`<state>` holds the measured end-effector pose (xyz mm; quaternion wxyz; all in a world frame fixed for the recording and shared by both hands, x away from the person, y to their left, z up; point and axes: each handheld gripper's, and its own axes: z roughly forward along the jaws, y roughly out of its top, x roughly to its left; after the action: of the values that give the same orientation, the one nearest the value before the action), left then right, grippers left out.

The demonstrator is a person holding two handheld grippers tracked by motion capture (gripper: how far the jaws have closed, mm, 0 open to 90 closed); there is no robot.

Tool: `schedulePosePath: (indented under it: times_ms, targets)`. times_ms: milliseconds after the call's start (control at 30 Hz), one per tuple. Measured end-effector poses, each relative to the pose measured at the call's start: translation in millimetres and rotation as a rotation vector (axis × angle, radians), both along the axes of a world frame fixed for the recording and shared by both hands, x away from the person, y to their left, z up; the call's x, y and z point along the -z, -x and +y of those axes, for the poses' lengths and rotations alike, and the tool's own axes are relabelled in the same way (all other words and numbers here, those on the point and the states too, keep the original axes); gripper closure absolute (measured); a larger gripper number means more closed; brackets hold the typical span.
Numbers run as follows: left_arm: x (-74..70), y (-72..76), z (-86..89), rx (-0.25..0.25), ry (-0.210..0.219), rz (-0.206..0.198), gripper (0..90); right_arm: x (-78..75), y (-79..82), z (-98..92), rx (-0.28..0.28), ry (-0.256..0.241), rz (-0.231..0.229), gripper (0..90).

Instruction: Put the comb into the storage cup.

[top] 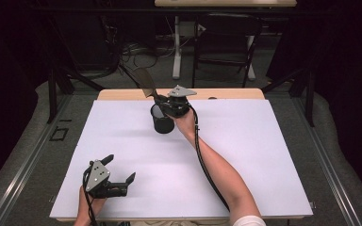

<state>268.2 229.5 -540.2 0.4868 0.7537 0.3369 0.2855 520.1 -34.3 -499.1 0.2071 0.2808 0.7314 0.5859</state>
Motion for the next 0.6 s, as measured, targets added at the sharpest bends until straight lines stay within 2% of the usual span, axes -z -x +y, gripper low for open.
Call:
schedulePosePath:
  times_ms: [600]
  targets:
    - [-0.1, -0.2, -0.2, 0.0, -0.001, -0.002, 1.2, 5.8, 0.6, 0.6, -0.005, 0.026, 0.006, 72.4]
